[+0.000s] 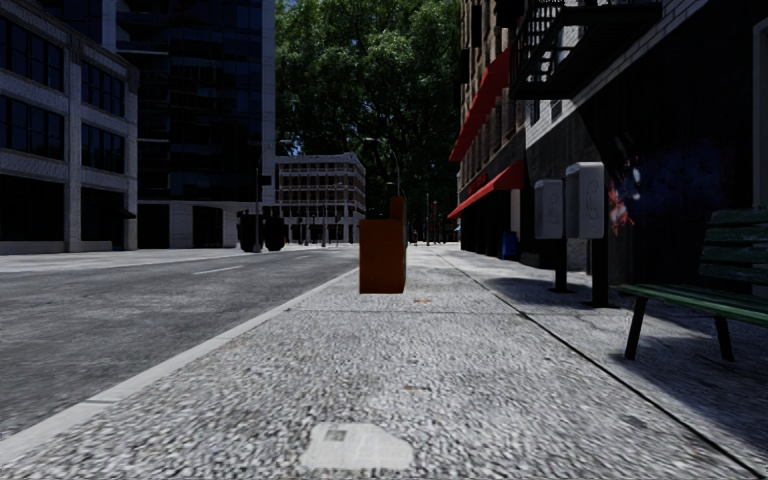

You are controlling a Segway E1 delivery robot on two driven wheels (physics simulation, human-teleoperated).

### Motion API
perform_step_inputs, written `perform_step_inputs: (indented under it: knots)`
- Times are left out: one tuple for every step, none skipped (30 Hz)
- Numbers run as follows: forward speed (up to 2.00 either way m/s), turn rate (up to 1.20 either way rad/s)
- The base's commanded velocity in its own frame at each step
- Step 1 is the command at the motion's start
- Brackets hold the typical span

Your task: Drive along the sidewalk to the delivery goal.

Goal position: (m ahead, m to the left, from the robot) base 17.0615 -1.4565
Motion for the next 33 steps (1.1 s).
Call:
perform_step_inputs:
  knots:
    - [2.0, 0.0]
    - [2.0, 0.0]
    - [2.0, 0.0]
    - [2.0, 0.0]
    - [2.0, 0.0]
    - [2.0, 0.0]
    - [2.0, 0.0]
    - [2.0, -0.08]
    - [2.0, -0.16]
    - [2.0, -0.16]
    - [2.0, -0.18]
    - [2.0, -0.19]
    - [2.0, -0.2]
    - [2.0, -0.2]
    - [2.0, -0.24]
    - [2.0, -0.27]
    - [2.0, -0.3]
    - [2.0, -0.3]
    - [2.0, -0.3]
    - [2.0, -0.3]
    - [2.0, -0.31]
    - [2.0, -0.31]
    - [2.0, -0.31]
    - [2.0, -0.31]
    - [2.0, -0.31]
    - [2.0, -0.31]
    - [2.0, -0.31]
    - [2.0, -0.31]
    - [2.0, -0.31]
    - [2.0, -0.31]
    - [2.0, -0.31]
    - [2.0, -0.31]
    - [2.0, -0.31]
